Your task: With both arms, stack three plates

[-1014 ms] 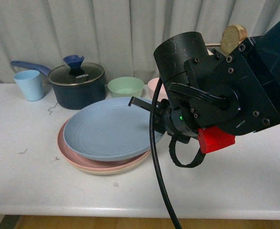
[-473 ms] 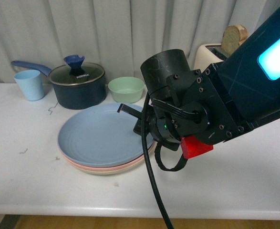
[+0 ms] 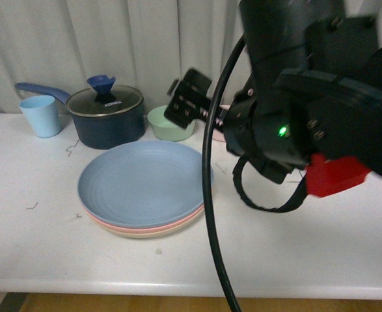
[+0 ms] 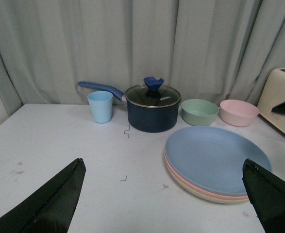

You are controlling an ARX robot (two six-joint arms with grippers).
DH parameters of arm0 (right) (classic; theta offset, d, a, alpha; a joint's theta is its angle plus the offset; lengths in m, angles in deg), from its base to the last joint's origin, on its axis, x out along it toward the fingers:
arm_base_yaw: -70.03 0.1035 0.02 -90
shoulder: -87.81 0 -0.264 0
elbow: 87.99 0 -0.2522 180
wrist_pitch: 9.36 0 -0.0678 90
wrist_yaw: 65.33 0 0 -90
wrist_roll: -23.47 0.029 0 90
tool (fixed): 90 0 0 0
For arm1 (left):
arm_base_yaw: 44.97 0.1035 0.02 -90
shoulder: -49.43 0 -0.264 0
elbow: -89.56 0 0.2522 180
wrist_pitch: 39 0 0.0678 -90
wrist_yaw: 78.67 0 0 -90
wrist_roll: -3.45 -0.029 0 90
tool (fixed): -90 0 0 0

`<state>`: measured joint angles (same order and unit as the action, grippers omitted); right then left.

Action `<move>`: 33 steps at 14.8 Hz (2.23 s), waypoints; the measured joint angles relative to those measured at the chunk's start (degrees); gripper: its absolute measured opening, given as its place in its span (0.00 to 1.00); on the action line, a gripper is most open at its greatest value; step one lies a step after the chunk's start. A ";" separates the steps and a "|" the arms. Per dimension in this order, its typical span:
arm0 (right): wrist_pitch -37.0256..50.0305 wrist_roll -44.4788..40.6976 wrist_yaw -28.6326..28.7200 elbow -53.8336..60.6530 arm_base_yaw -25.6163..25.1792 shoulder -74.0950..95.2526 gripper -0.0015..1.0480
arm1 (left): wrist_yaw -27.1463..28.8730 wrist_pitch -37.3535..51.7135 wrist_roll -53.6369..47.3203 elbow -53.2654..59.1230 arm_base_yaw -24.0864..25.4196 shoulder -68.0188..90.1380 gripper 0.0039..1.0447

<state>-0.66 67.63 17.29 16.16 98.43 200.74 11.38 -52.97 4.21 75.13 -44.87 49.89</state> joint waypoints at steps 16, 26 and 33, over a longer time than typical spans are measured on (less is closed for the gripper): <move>18.49 -43.80 7.28 60.98 -28.41 -70.36 0.02 | -0.02 0.02 0.00 0.00 -0.11 0.00 0.94; 10.43 -43.80 7.26 61.42 -28.41 -79.45 0.02 | -0.02 0.00 0.00 0.00 -0.09 0.00 0.94; -6.36 -43.80 7.26 61.42 -28.41 -96.89 0.02 | -0.02 0.02 0.00 0.00 -0.11 0.00 0.94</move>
<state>-7.02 23.83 24.55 77.58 70.02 103.84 11.36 -52.95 4.21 75.13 -44.98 49.89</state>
